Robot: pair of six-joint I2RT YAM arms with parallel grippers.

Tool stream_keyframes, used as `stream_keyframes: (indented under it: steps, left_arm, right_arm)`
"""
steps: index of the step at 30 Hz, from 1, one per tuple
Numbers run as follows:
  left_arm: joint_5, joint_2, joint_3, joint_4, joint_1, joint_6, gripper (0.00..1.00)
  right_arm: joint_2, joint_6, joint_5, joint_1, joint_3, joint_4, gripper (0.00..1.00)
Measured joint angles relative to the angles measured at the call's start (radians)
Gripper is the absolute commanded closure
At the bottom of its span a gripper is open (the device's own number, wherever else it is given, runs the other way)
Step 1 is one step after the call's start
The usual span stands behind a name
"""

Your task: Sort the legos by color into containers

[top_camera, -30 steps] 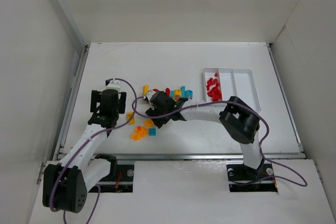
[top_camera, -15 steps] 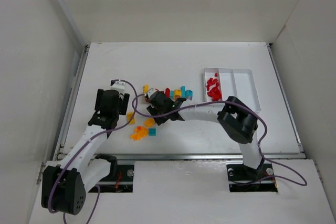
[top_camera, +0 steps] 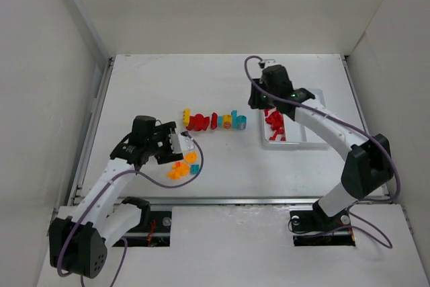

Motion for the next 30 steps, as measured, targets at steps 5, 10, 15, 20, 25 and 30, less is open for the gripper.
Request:
stream_keyframes:
  steps: [5, 10, 15, 20, 25, 30]
  left_arm:
    - [0.077, 0.146, 0.012, -0.152, -0.021, 0.333, 0.32]
    - [0.067, 0.214, 0.013, -0.215, -0.051, 0.588, 0.33]
    - [0.055, 0.222, 0.013, -0.245, -0.086, 0.777, 0.33]
    - [0.044, 0.224, 0.013, -0.262, -0.112, 0.845, 0.33]
    - [0.04, 0.224, 0.013, -0.269, -0.131, 0.868, 0.33]
    - [0.039, 0.244, 0.013, -0.271, -0.157, 0.876, 0.42]
  right_arm:
    - [-0.034, -0.009, -0.006, -0.168, -0.072, -0.042, 0.95]
    - [0.018, -0.03, -0.003, -0.251, -0.119, -0.098, 0.94]
    - [0.075, -0.031, -0.002, -0.272, -0.125, -0.105, 0.94]
    - [0.076, -0.029, 0.031, -0.277, -0.126, -0.105, 0.92]
    - [0.076, -0.025, 0.114, -0.283, -0.126, -0.109, 0.86]
    - [0.08, -0.021, 0.18, -0.301, -0.126, -0.123, 0.75]
